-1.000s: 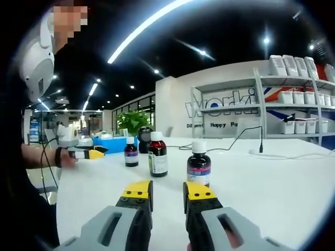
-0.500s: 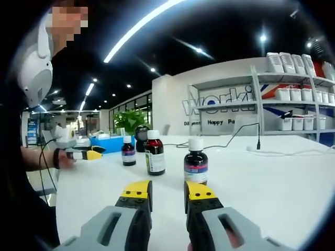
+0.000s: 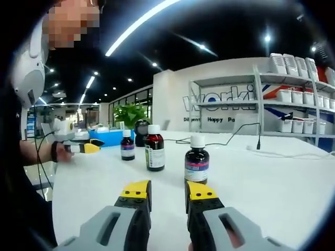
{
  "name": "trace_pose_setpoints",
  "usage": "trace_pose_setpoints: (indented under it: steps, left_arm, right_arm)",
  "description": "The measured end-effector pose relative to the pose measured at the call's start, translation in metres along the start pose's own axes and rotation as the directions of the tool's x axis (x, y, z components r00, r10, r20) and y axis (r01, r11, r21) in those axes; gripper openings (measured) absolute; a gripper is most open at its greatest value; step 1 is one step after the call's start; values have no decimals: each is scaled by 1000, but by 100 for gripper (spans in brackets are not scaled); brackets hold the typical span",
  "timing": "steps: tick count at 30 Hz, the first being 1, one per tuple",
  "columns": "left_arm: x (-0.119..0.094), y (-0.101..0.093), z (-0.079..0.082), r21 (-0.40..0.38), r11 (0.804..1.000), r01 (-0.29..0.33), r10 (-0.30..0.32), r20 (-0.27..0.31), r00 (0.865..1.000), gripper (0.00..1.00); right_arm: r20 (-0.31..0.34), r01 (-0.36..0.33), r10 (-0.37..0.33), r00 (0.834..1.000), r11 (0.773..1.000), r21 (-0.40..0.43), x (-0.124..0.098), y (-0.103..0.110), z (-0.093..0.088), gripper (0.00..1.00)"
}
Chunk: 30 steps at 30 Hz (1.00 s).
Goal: Rotate the medicine bottle to make it face forward pick up the medicine bottle inspect the drug traceability code place the medicine on the table
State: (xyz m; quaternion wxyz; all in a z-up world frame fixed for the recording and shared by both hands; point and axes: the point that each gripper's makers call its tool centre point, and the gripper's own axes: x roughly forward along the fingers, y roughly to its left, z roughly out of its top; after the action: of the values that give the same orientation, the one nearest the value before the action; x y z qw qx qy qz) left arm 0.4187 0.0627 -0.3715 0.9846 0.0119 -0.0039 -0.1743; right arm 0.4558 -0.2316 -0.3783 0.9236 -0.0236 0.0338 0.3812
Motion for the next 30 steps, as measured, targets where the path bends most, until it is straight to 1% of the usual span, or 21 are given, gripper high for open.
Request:
trace_pose_setpoints:
  steps: [5, 10, 12, 16, 21, 28, 30]
  left_arm:
    - [1, 0, -2, 3, 1000, 3, -3, -9, 1000, 30]
    - [1, 1, -4, 7, 1000, -3, 3, -14, 1000, 30]
    - [1, 2, -4, 5, 1000, -8, 8, -13, 1000, 30]
    - [1, 2, -4, 5, 1000, -9, 9, -14, 1000, 30]
    - [1, 1, -4, 8, 1000, -4, 5, -15, 1000, 29]
    - [1, 0, -4, 7, 1000, -1, 1, -18, 1000, 29]
    - [1, 1, -4, 7, 1000, -4, 4, -17, 1000, 29]
  right_arm:
    - [10, 13, -13, 1000, 1000, 11, -2, -4, 3, 21]
    - [-6, 19, -19, 1000, 1000, 0, 1, -7, 5, 22]
    - [-5, 24, -24, 1000, 1000, -2, 3, -10, 8, 23]
    - [-4, 40, -40, 999, 999, -5, 9, -16, 14, 25]
    - [-13, 57, -57, 998, 998, -7, 17, -22, 17, 29]
    - [-25, 91, -90, 996, 996, 24, 29, -30, 20, 30]
    - [-42, 95, -94, 995, 995, 26, 34, -32, 19, 31]
